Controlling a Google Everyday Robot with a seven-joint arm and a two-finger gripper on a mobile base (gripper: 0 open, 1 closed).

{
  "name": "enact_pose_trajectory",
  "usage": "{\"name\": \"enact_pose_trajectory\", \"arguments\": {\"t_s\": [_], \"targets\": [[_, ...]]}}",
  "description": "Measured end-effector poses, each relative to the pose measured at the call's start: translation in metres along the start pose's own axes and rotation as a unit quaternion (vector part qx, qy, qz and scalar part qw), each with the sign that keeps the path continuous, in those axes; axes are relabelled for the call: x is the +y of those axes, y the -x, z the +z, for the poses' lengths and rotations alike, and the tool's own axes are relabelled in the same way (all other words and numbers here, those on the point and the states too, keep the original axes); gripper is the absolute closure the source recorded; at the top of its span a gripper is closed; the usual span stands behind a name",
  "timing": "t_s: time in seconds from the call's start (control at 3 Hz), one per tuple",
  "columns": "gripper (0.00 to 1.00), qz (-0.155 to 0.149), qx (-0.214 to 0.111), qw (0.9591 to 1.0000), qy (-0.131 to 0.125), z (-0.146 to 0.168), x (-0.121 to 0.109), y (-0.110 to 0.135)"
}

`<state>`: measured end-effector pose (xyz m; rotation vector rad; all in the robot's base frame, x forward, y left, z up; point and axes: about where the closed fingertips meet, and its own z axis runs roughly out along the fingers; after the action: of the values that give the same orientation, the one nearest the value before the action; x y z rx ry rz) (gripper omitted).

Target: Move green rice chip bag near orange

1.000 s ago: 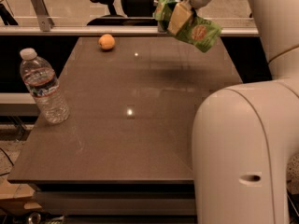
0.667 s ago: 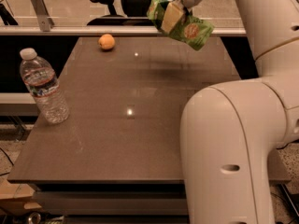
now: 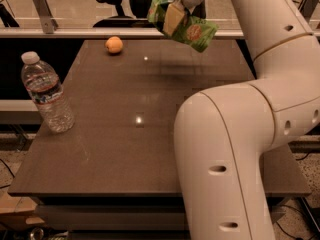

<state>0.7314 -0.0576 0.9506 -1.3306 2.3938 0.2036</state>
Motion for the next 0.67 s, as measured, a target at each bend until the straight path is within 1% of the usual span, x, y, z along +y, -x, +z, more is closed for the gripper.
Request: {"name": "enact_pose_trajectory", "arguments": {"t_s": [0.33,0.67], "targets": [[1.0,-0.002,0.02,0.9998,-0.004,0.018,-0.001,0.007],[1.0,-0.002,0.044,0.999,-0.007,0.036,-0.002,0.007]]}}
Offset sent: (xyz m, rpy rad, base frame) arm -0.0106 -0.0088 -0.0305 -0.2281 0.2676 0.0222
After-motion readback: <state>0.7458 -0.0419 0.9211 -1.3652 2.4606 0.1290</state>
